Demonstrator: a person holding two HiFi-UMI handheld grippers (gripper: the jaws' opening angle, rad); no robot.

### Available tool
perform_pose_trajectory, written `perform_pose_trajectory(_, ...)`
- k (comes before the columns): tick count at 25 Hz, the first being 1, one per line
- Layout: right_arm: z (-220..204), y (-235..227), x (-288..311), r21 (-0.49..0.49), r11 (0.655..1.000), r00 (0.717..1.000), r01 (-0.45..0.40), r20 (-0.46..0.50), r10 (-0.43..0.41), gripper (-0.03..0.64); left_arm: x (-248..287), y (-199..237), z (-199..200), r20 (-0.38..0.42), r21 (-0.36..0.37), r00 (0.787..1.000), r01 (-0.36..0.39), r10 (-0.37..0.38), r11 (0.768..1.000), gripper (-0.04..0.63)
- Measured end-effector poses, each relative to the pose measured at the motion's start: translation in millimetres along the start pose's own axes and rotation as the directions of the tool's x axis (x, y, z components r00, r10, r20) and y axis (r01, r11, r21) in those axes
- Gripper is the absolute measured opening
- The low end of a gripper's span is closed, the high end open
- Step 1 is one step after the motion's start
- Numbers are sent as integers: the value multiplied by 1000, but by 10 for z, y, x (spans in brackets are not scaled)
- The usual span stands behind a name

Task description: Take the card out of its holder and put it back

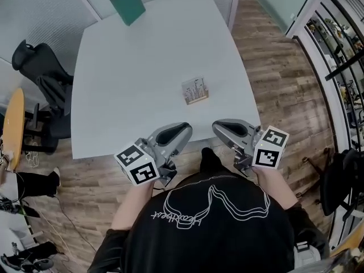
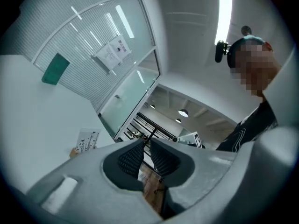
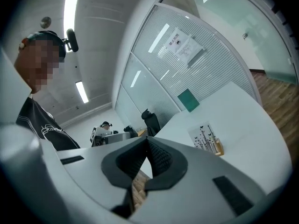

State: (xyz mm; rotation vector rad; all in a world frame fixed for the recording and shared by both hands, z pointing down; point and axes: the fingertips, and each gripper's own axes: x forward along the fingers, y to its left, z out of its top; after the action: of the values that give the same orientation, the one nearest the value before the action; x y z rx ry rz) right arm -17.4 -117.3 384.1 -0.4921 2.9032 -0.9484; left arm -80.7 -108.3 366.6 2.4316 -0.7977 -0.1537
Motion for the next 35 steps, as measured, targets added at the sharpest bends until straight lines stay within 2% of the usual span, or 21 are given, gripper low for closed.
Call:
perform_pose_trajectory(5,-15,338,-86,-33,999,1000,-15,22,16,9,-94,-464,-46,-29,103,999,31,-28,994,28)
perform_pose_trajectory(8,0,479,-141,-53,998,999,-12,34,14,9,-180,-662,-31,-32,179,999,35,-29,983,18)
perform_pose_trajectory(13,-6,667,-230,-89,996,997,-7,71,13,9,-271,-788,-119,-50,275,999,-1,15,961,14)
perform_pose_trajectory(17,-69,783,-278,-113,994,997,-13,72,21,9,-336,-851,-127,-30,298,999,-25,35,954,14)
perform_pose_trajectory(23,-189,865,-328,-96,995,997,-25,70,31,9,-398,-927,-189,-15,290,999,-35,41,956,14)
perform_pose_trajectory(35,-36,1024,-375,-135,991,996,-1,91,13,9,-402,-1032,31,1,309,999,-37,39,950,14)
